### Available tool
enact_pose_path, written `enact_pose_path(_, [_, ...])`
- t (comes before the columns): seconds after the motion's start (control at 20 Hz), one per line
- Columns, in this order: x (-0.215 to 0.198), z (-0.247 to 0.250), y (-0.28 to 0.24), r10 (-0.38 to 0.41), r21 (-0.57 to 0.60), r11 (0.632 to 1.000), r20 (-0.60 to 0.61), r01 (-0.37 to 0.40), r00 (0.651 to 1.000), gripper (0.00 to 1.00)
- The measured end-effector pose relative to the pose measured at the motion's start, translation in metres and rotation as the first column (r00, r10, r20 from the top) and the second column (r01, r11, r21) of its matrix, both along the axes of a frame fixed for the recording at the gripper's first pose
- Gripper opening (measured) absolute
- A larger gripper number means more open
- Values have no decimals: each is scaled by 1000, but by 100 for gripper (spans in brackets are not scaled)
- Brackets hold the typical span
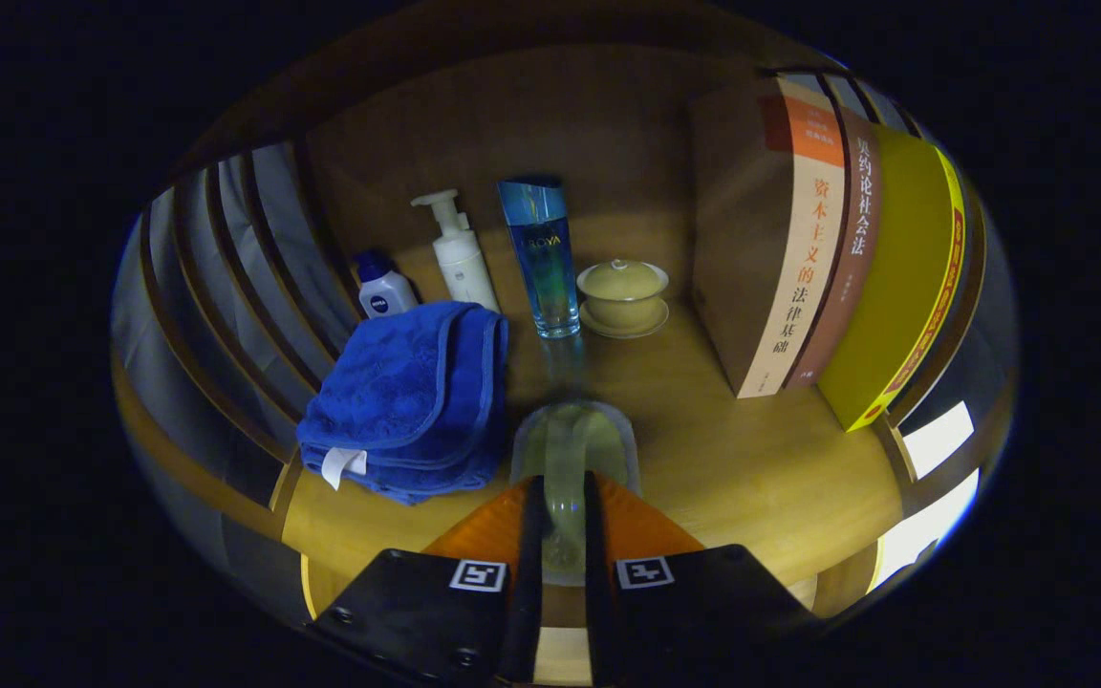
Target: Pull open the drawer, take out the items inside it, and place them on the countertop above the cabinet.
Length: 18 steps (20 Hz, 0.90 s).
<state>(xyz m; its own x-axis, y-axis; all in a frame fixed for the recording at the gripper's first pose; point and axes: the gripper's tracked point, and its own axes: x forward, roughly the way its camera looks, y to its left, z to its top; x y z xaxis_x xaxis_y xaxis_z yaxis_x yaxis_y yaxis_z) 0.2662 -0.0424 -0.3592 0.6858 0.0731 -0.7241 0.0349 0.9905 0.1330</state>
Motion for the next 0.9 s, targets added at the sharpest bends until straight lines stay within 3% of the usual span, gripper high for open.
enact_pose_path(0.15, [3,11,3,12,-2,1000,46,-12,999,48])
enact_pose_path(0.2, [3,16,2,15,-11,1000,59,-14,998,62])
enact_pose_path(0.5, [-19,63,-8,0,-47,999,170,8,985,99])
enact_pose_path(0.9, [-86,129,-1,45,-69,997,302,-25,952,99])
